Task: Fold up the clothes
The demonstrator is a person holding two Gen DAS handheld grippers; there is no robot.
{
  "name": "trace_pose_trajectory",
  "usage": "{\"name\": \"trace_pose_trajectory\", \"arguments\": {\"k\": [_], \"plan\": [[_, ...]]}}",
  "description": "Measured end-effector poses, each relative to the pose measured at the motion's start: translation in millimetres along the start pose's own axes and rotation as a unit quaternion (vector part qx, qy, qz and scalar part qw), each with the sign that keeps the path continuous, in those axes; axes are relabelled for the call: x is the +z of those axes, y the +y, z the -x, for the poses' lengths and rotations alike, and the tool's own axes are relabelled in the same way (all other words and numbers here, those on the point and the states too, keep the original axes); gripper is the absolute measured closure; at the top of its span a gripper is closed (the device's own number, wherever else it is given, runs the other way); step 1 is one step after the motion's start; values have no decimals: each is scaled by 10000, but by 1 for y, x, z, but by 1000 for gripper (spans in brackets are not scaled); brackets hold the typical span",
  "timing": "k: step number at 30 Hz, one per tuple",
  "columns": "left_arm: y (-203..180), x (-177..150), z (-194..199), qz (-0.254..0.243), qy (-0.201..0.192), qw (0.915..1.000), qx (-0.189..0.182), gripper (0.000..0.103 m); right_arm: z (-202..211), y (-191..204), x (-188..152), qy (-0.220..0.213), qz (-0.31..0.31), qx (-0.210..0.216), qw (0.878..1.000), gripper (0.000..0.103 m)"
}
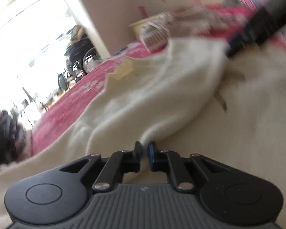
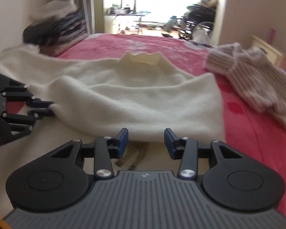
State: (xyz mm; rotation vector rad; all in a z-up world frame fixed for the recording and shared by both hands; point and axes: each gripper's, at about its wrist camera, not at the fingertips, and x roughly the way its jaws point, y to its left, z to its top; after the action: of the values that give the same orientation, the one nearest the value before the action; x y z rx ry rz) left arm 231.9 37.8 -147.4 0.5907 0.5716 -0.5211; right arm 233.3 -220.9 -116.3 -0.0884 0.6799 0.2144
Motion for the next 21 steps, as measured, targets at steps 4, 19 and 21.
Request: {"name": "trace_pose_trajectory", "arguments": {"k": [4, 19, 21], "plan": [[14, 1, 10, 198, 345, 9970, -668, 94, 2, -22, -6, 111, -236, -213, 9994, 62], [29, 14, -14, 1870, -169, 9819, -252, 55, -80, -46, 47, -58, -931, 270, 9953, 62], [29, 10, -37, 2143, 55, 9767, -34, 54, -111, -57, 54, 159, -1116, -64, 9936, 65]]}}
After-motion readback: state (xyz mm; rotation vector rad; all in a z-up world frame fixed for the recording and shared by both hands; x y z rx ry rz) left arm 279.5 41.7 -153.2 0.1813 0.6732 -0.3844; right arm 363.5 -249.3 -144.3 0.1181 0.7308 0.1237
